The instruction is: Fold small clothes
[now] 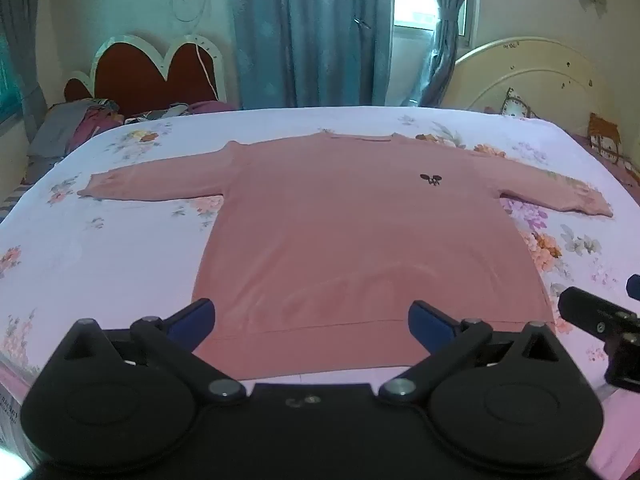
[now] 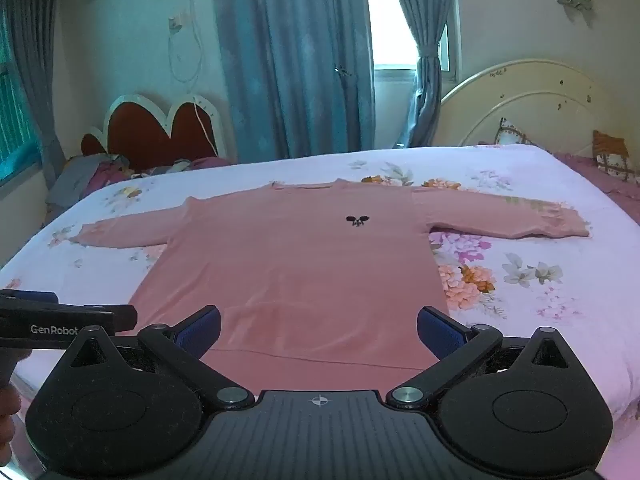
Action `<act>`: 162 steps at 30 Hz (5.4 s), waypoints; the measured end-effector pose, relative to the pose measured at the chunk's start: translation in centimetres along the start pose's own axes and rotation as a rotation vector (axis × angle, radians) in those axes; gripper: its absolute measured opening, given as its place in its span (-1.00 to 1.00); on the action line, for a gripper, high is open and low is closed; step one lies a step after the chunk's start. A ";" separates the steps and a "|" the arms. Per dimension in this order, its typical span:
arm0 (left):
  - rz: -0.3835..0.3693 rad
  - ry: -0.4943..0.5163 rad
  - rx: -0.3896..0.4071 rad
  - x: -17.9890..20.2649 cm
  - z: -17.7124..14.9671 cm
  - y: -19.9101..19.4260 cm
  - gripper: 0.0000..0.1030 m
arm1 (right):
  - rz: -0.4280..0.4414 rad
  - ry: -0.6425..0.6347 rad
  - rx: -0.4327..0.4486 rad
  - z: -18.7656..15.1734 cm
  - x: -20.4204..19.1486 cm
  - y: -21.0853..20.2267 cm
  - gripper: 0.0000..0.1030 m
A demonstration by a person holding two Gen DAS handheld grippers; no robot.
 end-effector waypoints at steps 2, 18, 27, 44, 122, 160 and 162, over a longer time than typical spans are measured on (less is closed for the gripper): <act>0.006 0.004 0.002 0.1 0.0 0.1 0.99 | 0.000 -0.005 0.001 -0.1 0.0 0.0 1.00; 0.019 -0.054 -0.001 -0.5 0.0 -1.6 0.99 | -0.005 -0.021 -0.001 0.2 -0.7 -1.0 1.00; 0.018 -0.054 0.002 -0.4 0.0 -1.6 0.99 | -0.010 -0.023 -0.001 0.1 -0.6 -0.9 1.00; 0.024 -0.065 -0.002 -0.4 0.1 -1.5 0.99 | -0.032 -0.018 -0.008 -0.1 0.3 -0.3 1.00; 0.019 -0.045 -0.052 -1.9 2.6 5.0 0.99 | -0.120 0.050 -0.040 1.2 3.1 5.5 1.00; -0.052 -0.007 -0.062 2.1 13.1 22.3 0.99 | -0.295 0.160 0.004 9.7 16.2 19.5 1.00; -0.049 -0.009 -0.070 3.2 13.4 23.1 0.99 | -0.300 0.162 0.001 10.0 18.2 20.2 1.00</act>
Point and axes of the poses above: each gripper's, at about its wrist camera, not at the fingertips, and y roughly the way its jaws point, x to its right, z to its top, the point moved 10 cm from there along y, roughly the way its jaws point, and after that the axes turned 5 degrees about z, right-handed, at the moved point
